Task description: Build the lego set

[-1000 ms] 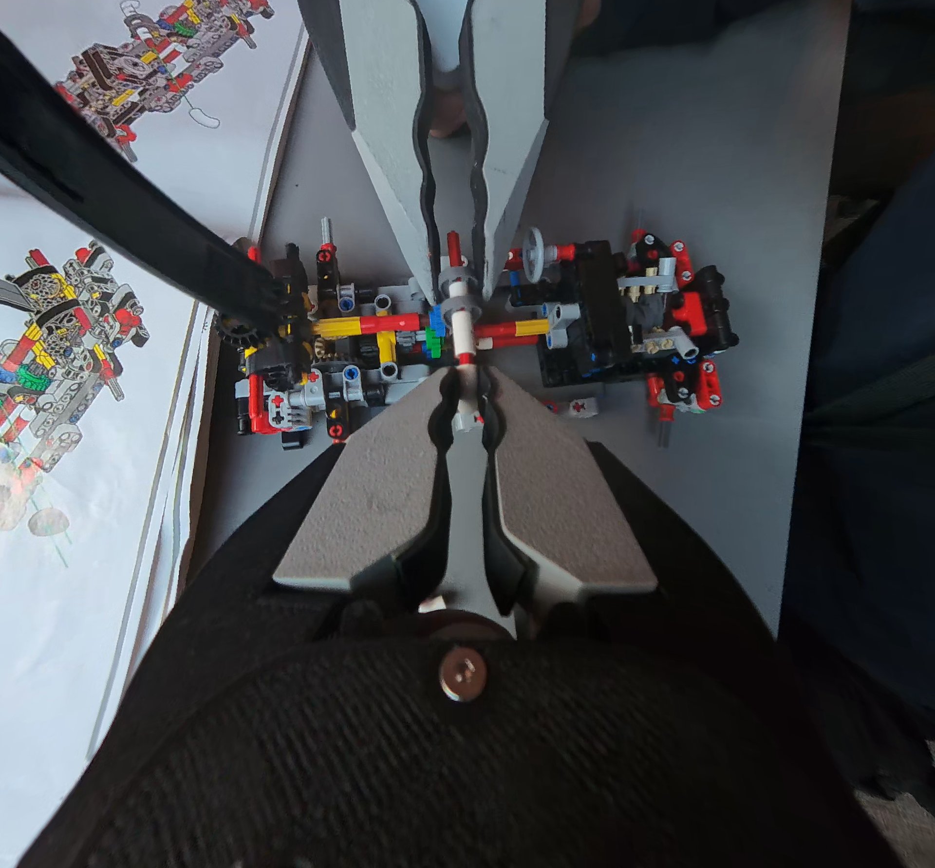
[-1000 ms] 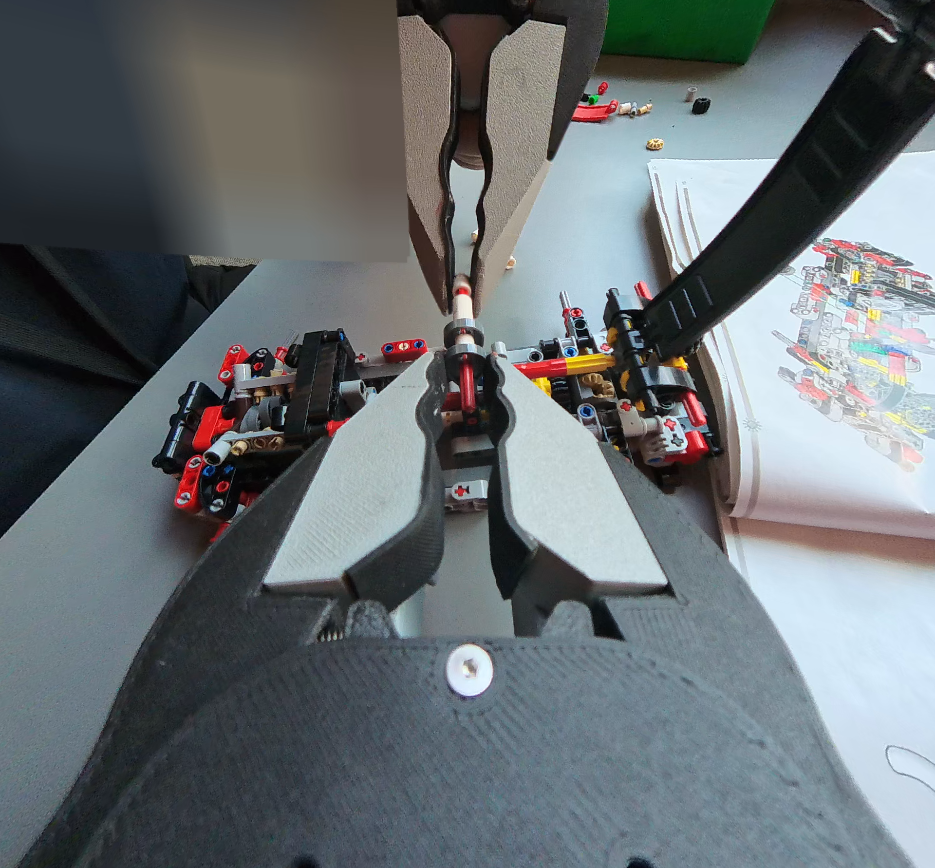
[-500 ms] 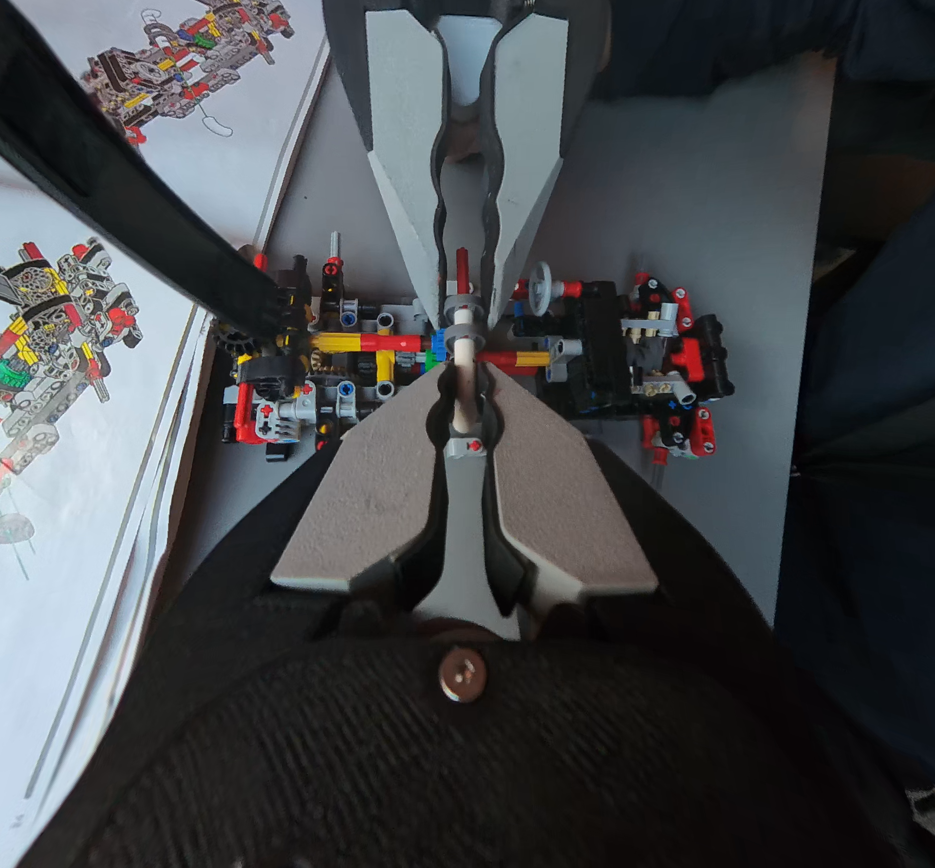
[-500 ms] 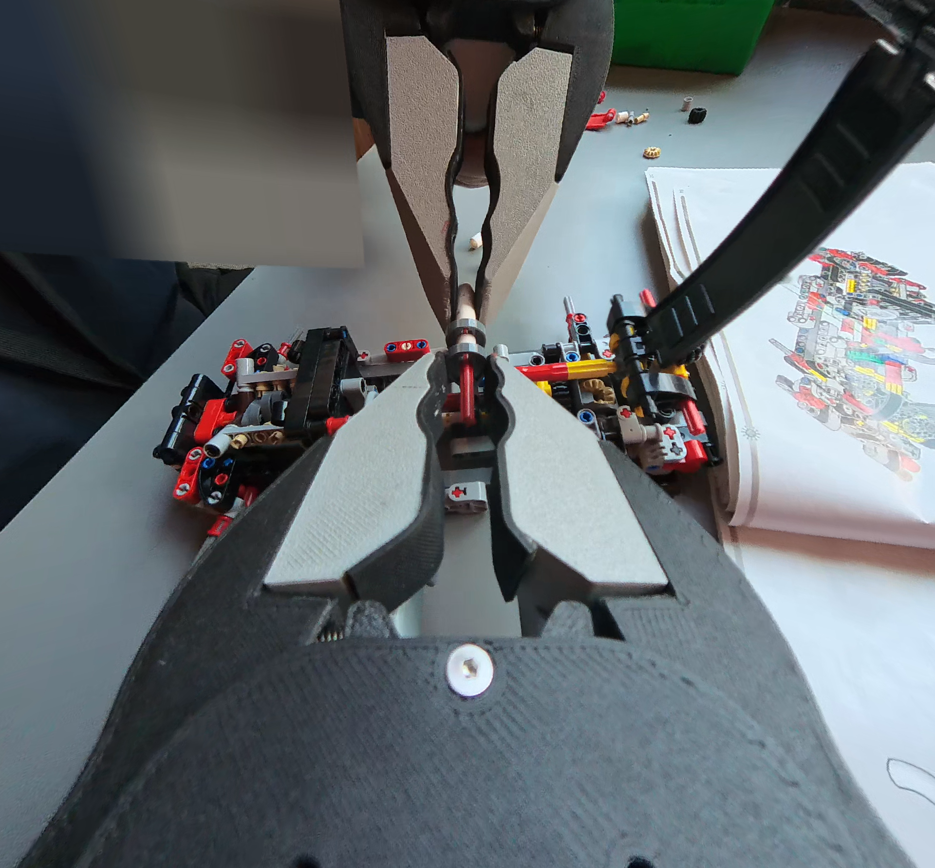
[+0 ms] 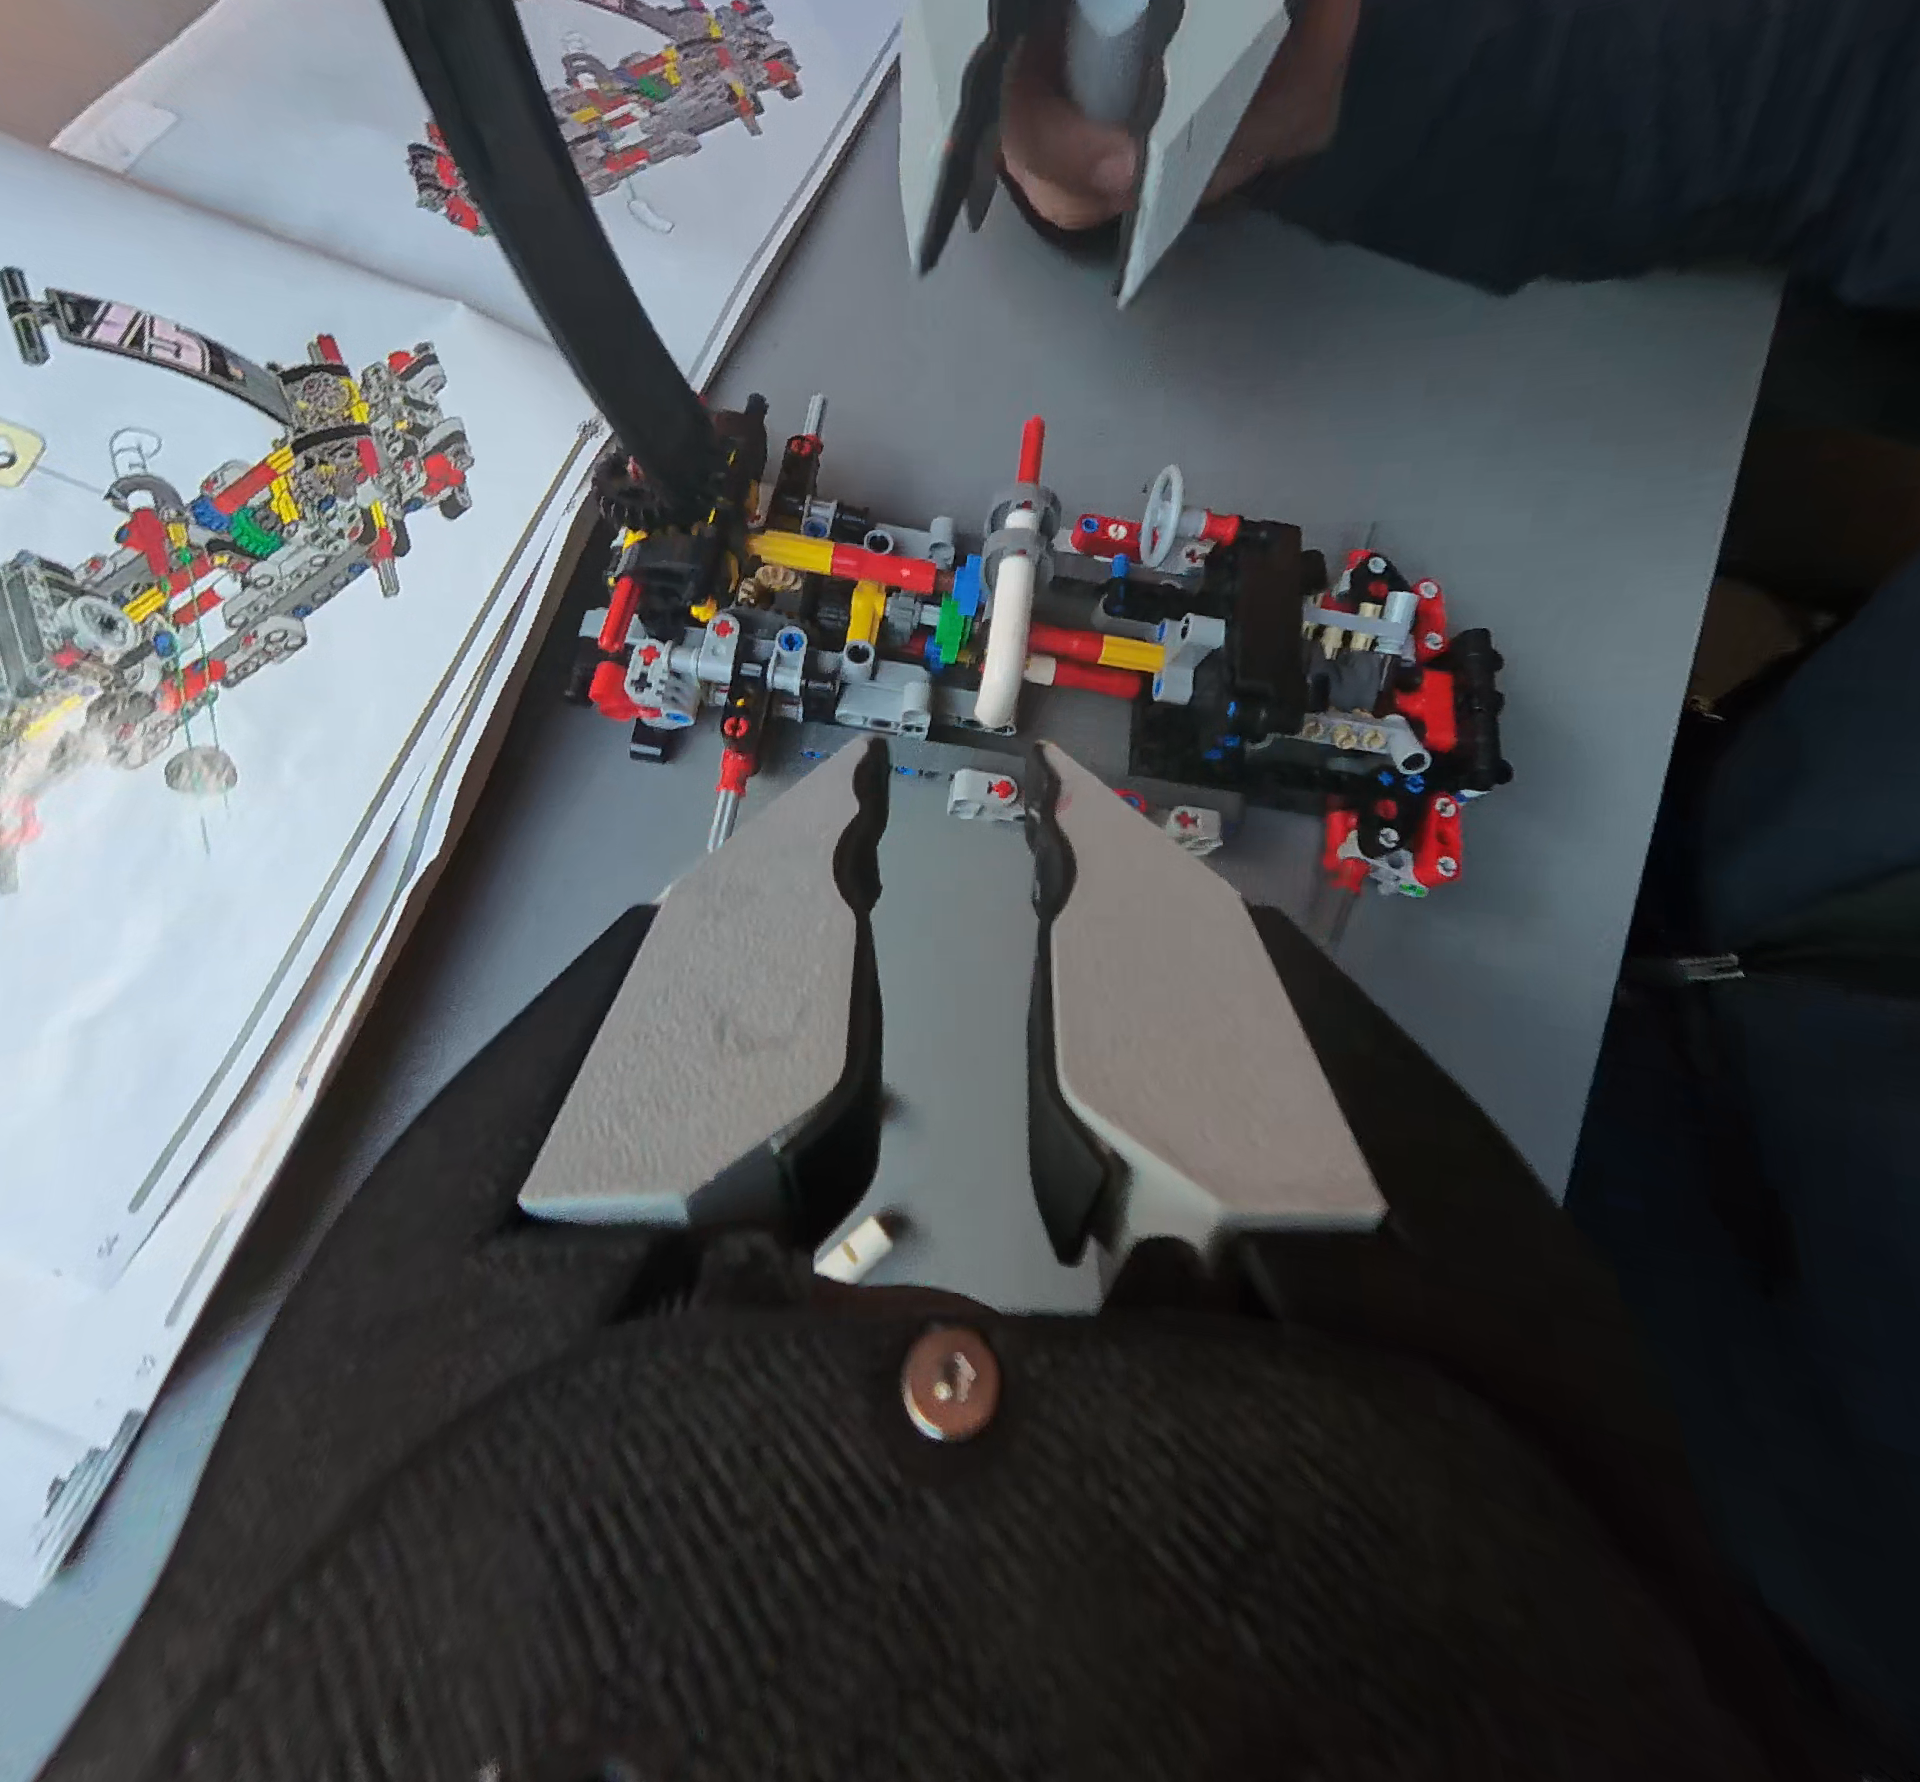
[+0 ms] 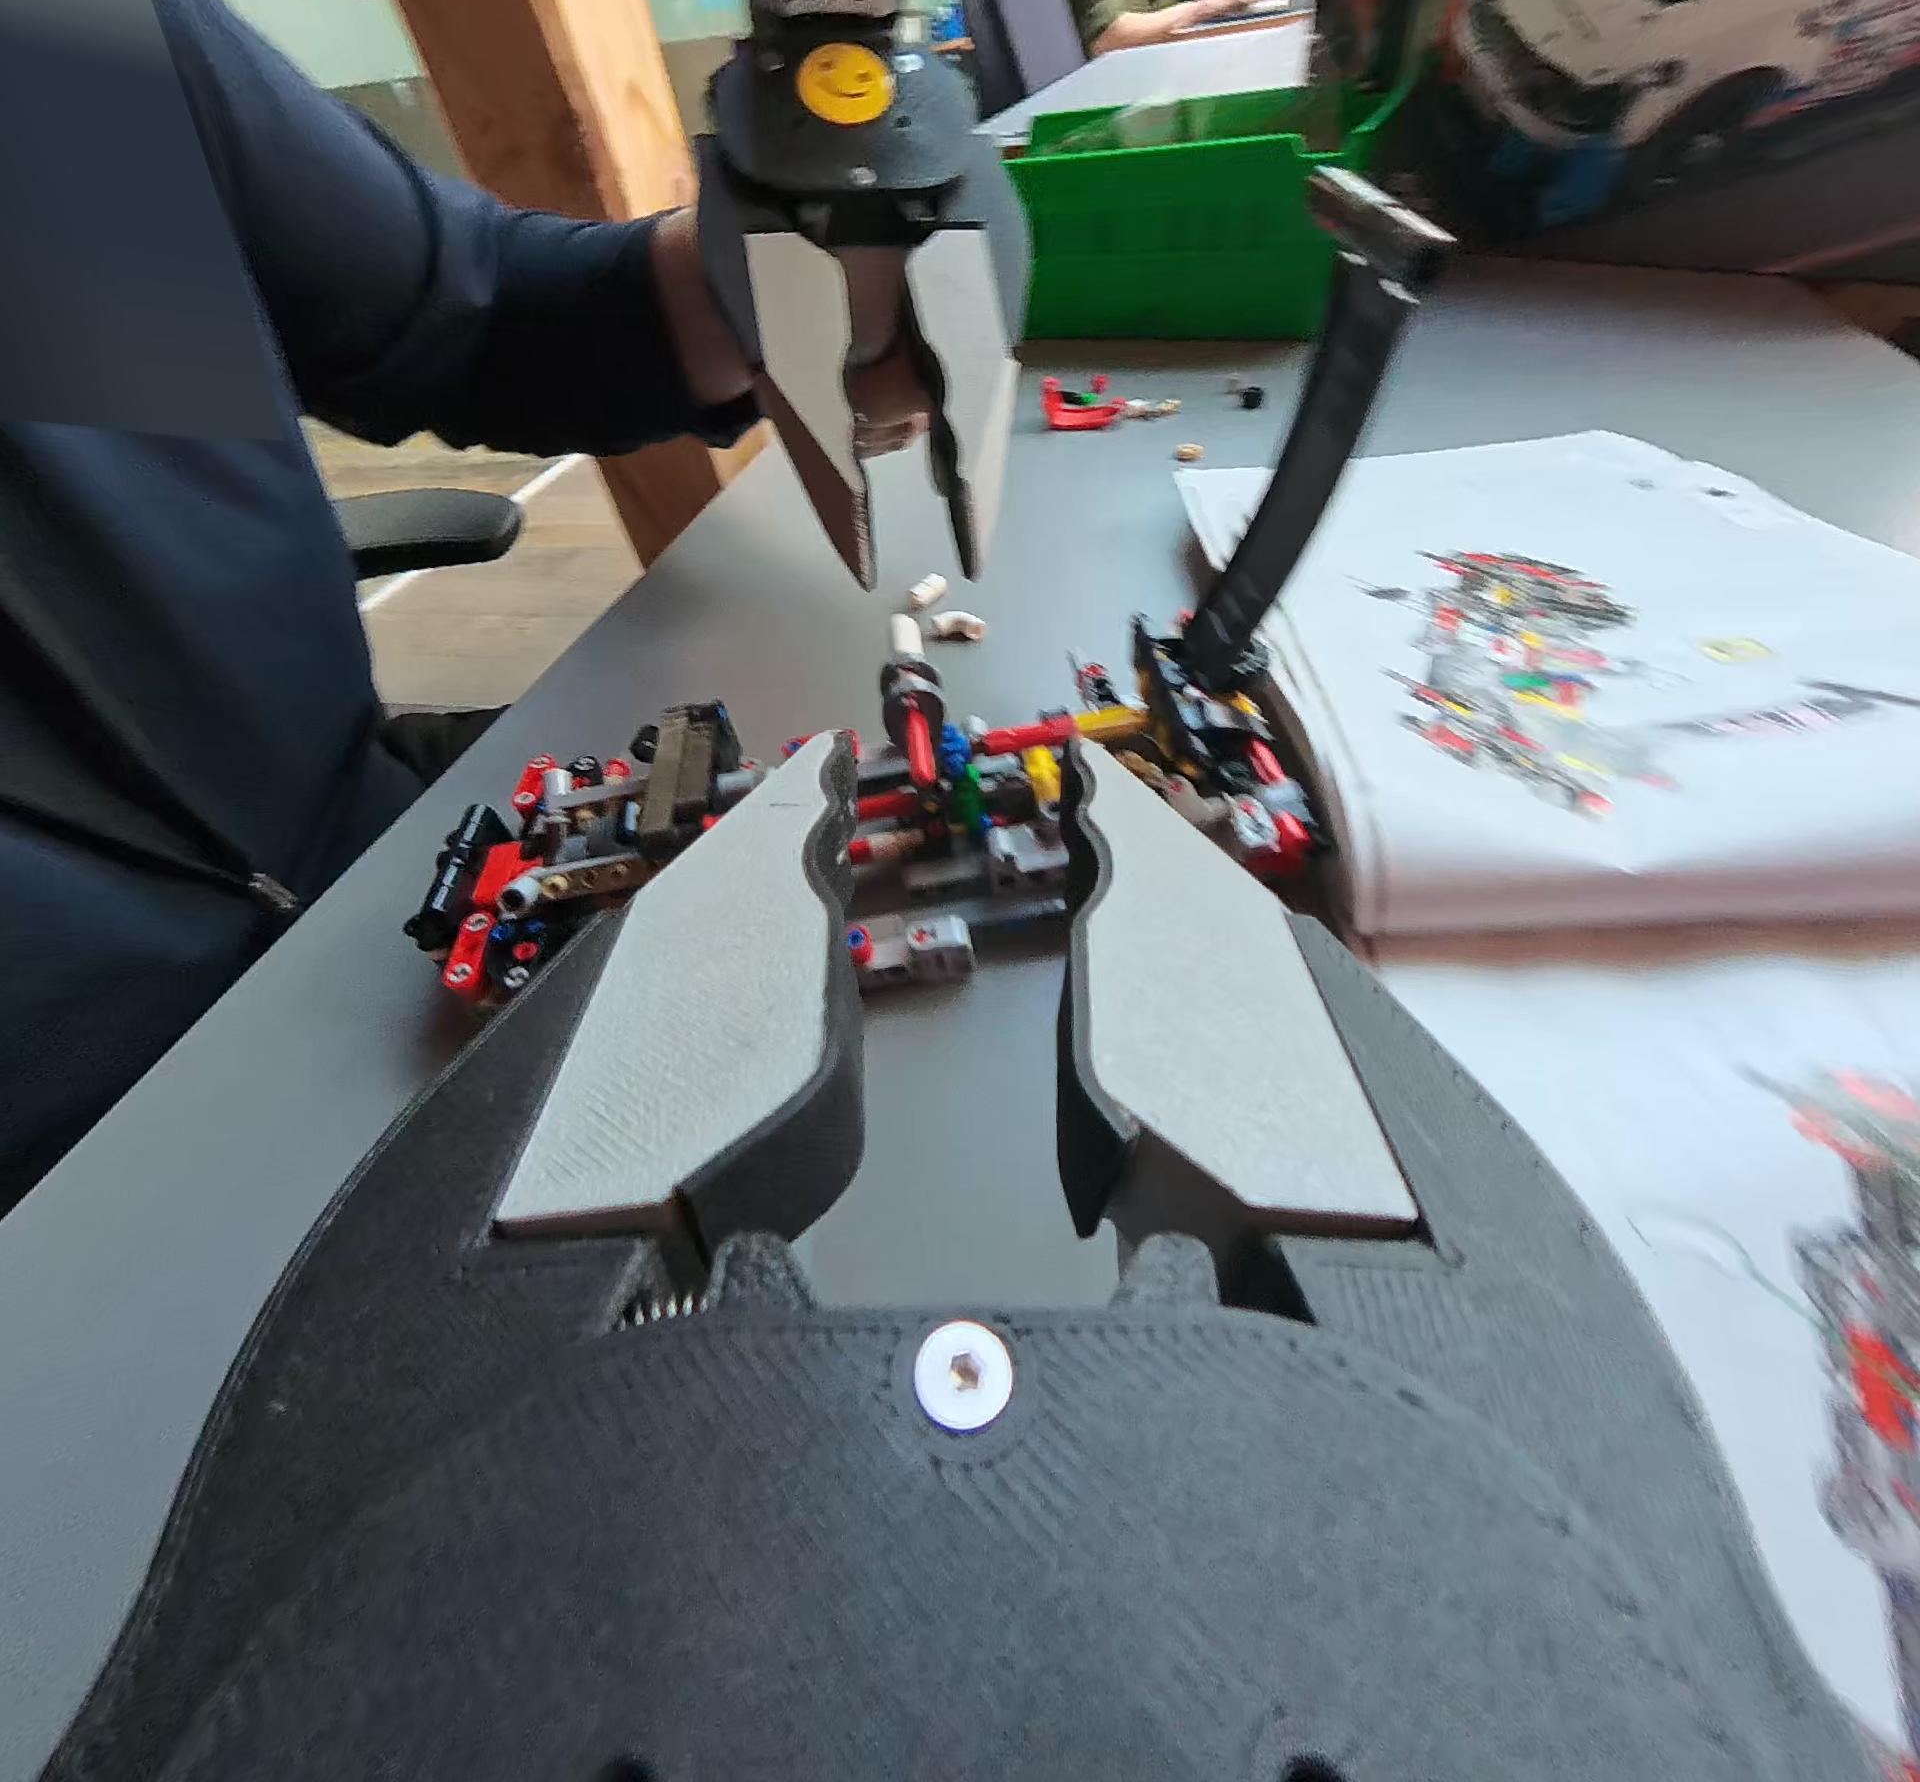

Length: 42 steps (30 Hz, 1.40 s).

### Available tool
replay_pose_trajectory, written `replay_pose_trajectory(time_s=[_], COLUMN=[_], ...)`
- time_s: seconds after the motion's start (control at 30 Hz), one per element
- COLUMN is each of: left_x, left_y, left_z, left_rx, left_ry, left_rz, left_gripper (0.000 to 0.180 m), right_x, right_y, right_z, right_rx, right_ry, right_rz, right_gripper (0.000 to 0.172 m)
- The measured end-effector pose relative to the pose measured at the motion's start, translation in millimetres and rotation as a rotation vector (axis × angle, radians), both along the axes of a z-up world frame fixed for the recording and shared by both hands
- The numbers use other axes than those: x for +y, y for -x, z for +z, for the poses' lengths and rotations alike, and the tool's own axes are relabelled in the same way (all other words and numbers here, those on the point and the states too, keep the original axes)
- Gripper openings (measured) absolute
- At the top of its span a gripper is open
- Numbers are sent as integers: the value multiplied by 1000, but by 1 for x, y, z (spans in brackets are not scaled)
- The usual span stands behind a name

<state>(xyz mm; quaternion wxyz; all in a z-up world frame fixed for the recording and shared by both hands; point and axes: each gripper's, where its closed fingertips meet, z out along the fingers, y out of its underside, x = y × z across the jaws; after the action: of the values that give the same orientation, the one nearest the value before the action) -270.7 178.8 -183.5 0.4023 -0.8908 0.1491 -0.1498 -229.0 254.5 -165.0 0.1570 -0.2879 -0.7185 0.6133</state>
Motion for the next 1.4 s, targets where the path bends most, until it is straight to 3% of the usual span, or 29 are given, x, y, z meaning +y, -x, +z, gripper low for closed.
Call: replay_pose_trajectory(time_s=[0.27, 0.47, 0.63, 0.97, 1.2, 1.4], left_x=[-14, -52, -82, -65, -120, -105], left_y=[13, 33, 35, -6, 39, 55], left_z=[-6, 4, -5, 4, -1, -32], left_rx=[-84, -65, -124, -37, 81, 163], left_ry=[-12, -19, 25, 3, 73, 141], left_rz=[162, 309, 412, 385, 514, 464], left_gripper=[30, 31, 30, 29, 30, 29], right_x=[40, 48, 48, 32, 45, 45], right_y=[-7, -12, -17, -21, -21, -20], right_z=[17, 18, 17, 9, 16, 18], right_rx=[69, 88, 78, 36, 38, 38], right_ry=[119, 106, 112, 69, 155, 179], right_rz=[-209, -284, -317, -334, -377, -363], right_gripper=[37, 36, 33, 33, 28, 27])
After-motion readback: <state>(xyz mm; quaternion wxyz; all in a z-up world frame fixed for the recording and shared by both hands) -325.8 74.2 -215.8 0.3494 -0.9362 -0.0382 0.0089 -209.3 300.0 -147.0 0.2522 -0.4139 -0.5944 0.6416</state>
